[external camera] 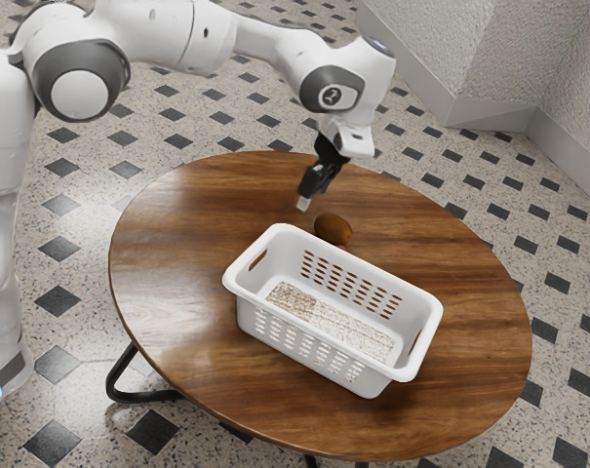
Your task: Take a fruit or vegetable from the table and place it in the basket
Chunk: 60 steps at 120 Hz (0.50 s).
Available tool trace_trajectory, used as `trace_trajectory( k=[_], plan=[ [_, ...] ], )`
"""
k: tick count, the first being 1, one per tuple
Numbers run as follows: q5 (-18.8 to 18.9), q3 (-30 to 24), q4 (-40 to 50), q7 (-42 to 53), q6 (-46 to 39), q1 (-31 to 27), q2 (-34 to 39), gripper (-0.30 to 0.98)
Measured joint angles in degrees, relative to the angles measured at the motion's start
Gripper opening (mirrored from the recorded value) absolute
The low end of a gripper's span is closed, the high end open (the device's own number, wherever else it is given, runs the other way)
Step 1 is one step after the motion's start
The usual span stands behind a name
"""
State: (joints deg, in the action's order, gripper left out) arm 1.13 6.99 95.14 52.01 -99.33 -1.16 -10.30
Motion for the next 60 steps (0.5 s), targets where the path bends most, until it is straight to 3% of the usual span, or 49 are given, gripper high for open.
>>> trace_trajectory(
  k=[26,60],
  plan=[
    [-1.6,-0.4,-7.6,2.2,-0.9,0.3,-6.3,0.69],
    [-2.6,-0.4,-8.9,3.9,-1.3,0.3,-9.3,0.69]
  ],
)
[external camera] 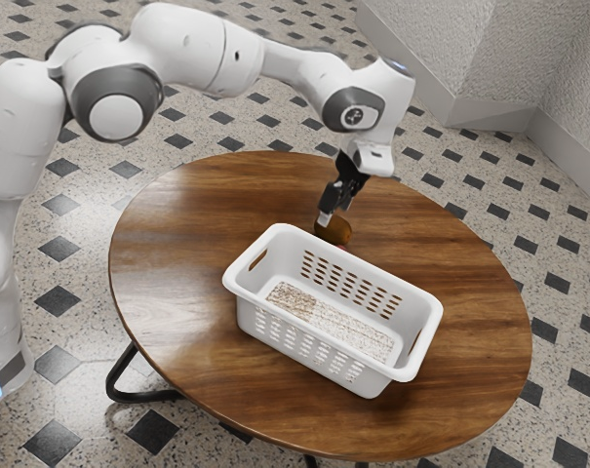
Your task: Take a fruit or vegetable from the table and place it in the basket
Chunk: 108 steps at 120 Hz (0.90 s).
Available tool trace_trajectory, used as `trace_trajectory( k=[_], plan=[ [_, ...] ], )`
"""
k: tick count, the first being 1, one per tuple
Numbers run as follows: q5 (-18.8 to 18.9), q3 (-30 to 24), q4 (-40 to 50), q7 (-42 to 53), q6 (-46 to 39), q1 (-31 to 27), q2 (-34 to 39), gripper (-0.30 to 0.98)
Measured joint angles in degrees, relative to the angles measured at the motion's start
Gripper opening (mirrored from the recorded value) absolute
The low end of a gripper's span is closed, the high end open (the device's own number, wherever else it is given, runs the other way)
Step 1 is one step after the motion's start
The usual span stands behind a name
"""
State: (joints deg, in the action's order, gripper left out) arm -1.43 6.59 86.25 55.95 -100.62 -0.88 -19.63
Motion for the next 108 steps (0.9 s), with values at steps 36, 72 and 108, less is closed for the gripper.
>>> trace_trajectory(
  k=[36,72,108],
  plan=[
    [-0.4,0.1,0.0,1.1,-0.6,-0.1,-1.8,0.69],
    [-0.7,0.2,0.0,1.8,-1.0,-0.1,-3.1,0.65],
    [-0.5,0.3,0.1,1.5,-1.5,-0.1,-3.8,0.24]
  ],
)
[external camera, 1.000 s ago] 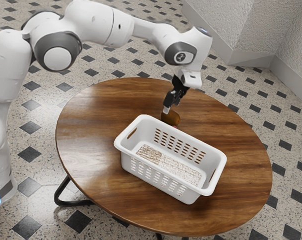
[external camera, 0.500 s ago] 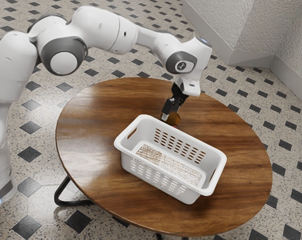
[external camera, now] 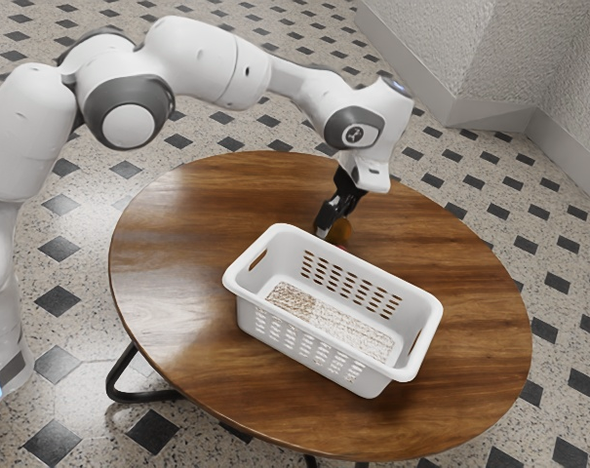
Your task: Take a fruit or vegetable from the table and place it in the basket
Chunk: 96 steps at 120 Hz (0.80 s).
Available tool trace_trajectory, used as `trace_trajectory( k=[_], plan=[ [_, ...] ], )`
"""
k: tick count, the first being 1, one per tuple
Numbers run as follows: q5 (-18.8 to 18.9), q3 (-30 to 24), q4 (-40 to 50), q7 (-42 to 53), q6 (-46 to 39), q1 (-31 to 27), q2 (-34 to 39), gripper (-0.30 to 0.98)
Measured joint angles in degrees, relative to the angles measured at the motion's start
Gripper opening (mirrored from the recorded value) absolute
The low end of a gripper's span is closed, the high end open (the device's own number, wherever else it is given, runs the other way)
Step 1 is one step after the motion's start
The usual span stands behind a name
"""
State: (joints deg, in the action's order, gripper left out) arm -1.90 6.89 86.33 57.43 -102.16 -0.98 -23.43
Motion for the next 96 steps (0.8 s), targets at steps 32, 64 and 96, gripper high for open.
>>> trace_trajectory(
  k=[32,64,96],
  plan=[
    [0.4,0.0,-0.3,-0.5,-0.7,0.0,0.4,0.25],
    [2.5,0.1,-4.9,-1.6,0.8,0.0,1.2,0.26],
    [3.6,-6.2,-6.1,-3.9,4.7,0.5,8.9,0.28]
  ],
)
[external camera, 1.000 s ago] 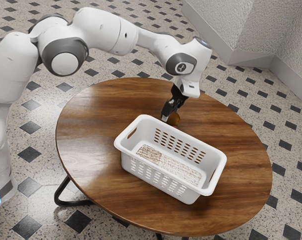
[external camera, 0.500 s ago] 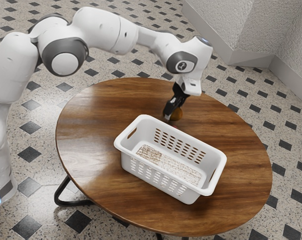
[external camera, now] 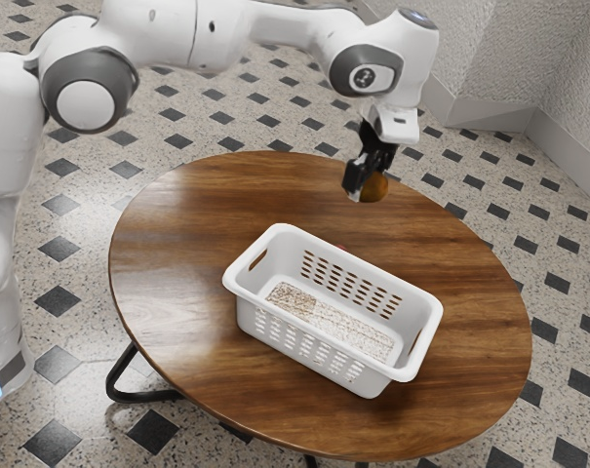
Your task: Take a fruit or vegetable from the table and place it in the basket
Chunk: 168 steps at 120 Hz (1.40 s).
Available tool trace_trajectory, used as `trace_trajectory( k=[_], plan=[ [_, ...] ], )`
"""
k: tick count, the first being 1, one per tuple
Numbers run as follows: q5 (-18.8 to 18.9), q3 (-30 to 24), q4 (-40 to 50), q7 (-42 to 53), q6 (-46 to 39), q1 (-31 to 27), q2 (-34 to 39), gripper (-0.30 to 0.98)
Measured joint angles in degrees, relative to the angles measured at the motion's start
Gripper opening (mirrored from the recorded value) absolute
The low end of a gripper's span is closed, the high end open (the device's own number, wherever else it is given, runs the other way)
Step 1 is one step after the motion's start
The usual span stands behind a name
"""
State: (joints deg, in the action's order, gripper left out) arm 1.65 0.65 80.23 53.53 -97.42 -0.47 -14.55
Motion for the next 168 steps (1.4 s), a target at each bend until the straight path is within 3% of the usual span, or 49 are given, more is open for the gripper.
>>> trace_trajectory(
  k=[22,68,89,145,168],
  plan=[
    [2.0,-7.7,0.7,-3.1,2.8,0.0,4.2,0.28],
    [3.7,-17.3,13.9,-11.9,4.8,0.8,14.6,0.28],
    [3.4,-16.7,18.5,-15.3,2.5,5.9,15.2,0.28],
    [3.8,-14.1,18.9,-20.2,-1.7,16.8,13.7,0.28],
    [3.9,-13.4,18.9,-20.9,-2.8,15.4,13.5,0.28]
  ],
)
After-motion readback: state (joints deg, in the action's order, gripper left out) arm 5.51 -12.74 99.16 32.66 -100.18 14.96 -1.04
